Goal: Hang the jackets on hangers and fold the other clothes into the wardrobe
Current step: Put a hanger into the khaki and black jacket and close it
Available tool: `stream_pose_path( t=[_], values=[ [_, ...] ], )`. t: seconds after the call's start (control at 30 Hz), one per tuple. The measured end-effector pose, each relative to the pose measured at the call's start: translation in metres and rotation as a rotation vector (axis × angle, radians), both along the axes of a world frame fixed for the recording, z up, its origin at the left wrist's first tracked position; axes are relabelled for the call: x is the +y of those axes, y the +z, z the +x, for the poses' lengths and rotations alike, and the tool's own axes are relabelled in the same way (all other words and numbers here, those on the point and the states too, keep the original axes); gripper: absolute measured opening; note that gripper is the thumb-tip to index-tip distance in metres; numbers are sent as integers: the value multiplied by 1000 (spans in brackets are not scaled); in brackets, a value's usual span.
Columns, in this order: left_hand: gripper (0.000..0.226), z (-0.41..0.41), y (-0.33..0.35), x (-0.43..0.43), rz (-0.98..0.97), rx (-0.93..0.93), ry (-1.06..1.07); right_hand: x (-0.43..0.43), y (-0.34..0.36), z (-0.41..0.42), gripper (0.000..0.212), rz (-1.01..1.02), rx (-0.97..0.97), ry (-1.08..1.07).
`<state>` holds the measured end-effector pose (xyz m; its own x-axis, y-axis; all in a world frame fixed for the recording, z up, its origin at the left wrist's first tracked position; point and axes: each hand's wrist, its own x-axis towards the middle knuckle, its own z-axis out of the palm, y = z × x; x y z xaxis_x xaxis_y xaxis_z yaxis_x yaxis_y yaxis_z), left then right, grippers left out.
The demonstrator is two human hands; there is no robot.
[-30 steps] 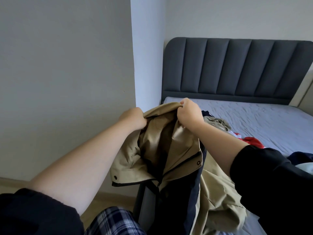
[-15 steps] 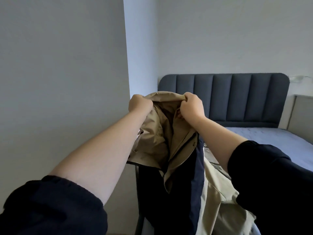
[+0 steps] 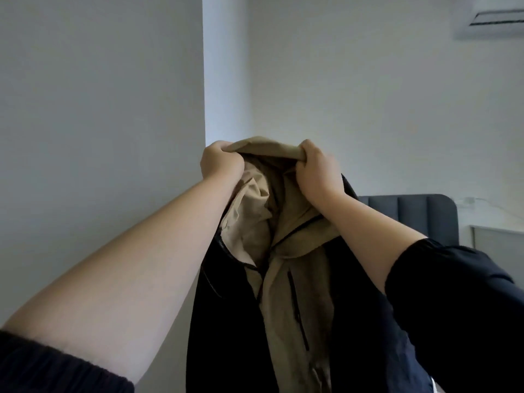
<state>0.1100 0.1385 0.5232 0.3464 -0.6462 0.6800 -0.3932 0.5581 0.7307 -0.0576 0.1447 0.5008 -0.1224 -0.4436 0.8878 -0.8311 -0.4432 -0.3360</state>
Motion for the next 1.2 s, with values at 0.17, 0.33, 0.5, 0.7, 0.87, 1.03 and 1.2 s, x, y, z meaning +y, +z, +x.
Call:
stream_pose_path(
  t=[0.17, 0.33, 0.5, 0.7, 0.87, 1.03, 1.2],
  values=[
    [29, 12, -71, -33, 249, -835, 243, -19, -34, -11, 20, 548, 16, -72],
    [26, 16, -124, -52, 431, -374, -49, -34, -93, -3, 34, 754, -199, 168],
    [56, 37, -180, -65, 488, -144, -234, -50, -124, -3, 48, 926, -404, 232],
    [45, 52, -227, -65, 263, -563, 202, -68, -170, 0, 48, 891, -403, 151],
    [32, 60, -245, -60, 110, -996, 257, -77, -198, 5, 44, 824, -501, 126],
    [42, 58, -273, -70, 216, -1334, 449, -81, -209, 8, 44, 778, -617, 118],
    [35, 58, -298, -82, 426, -1162, 400, -82, -215, 2, 30, 731, -771, 136]
  ],
)
